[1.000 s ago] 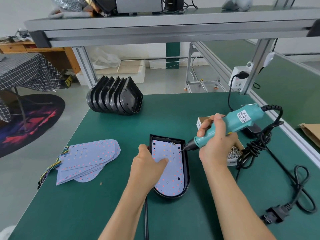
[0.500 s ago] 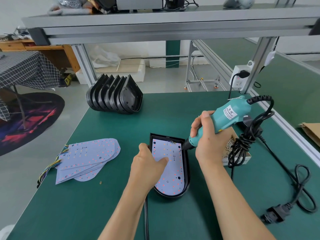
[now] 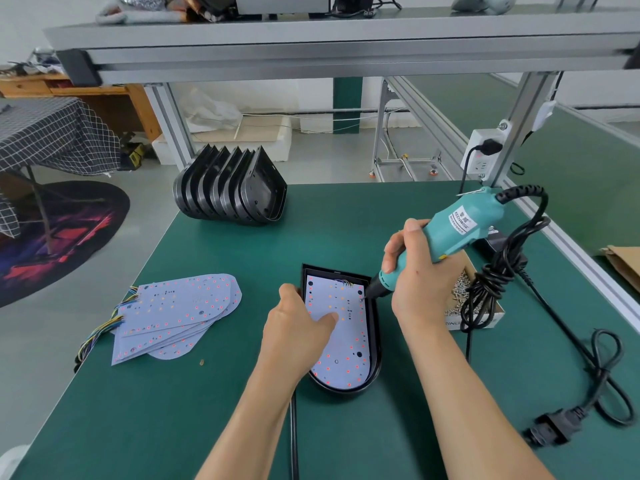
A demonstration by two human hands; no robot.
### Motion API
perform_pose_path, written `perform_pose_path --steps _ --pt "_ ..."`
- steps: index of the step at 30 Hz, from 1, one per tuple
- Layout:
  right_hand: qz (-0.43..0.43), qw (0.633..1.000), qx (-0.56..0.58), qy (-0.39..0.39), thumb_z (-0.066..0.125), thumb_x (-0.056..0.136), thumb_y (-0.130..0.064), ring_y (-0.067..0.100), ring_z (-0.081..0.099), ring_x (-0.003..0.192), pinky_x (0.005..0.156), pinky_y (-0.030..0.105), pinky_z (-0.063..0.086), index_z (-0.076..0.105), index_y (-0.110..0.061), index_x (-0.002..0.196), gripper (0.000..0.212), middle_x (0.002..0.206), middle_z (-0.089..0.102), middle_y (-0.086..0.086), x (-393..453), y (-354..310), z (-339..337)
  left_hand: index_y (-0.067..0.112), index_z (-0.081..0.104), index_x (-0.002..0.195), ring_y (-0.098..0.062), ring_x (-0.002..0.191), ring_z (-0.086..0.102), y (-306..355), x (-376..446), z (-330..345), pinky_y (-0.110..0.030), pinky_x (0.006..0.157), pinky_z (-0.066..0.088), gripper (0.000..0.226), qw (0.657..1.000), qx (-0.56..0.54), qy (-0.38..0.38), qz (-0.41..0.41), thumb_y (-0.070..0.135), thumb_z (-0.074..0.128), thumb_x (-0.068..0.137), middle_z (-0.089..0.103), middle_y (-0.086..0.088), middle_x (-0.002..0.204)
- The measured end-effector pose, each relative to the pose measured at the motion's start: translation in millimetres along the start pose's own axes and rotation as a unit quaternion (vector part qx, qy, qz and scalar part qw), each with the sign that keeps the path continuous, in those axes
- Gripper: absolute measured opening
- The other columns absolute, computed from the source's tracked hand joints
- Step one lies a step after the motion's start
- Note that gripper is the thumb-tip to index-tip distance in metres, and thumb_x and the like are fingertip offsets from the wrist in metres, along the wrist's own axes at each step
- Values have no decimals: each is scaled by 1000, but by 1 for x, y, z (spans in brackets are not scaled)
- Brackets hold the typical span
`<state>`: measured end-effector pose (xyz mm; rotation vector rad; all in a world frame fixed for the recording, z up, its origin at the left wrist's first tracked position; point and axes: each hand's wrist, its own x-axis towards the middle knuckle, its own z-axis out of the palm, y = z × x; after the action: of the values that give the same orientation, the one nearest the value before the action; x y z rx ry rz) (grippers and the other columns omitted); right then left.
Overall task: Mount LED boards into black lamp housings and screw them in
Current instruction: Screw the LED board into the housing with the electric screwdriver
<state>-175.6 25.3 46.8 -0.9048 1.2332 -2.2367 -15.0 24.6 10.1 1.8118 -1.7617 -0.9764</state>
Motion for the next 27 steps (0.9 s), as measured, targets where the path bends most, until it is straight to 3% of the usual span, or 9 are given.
perform_pose_path --steps 9,14,27 --pt "4 1000 12 -9 61 92 -21 21 44 39 47 28 40 60 -37 72 26 59 59 4 0 1 -1 20 34 108 -4 76 51 -2 2 2 -32 63 45 49 1000 -1 3 7 43 74 90 51 9 89" --pt "14 1000 10 -6 62 90 -24 20 43 39 47 30 41 60 -39 70 25 57 58 2 0 0 -1 22 30 105 -3 73 49 -3 2 3 -22 57 41 51 1000 -5 7 12 42 74 90 49 9 87" --pt "27 1000 11 10 63 90 -25 19 46 41 47 28 43 61 -37 67 26 60 61 2 -1 -4 -2 23 29 109 -1 77 48 -3 2 3 -22 56 37 53 1000 4 4 6 44 73 90 47 11 88"
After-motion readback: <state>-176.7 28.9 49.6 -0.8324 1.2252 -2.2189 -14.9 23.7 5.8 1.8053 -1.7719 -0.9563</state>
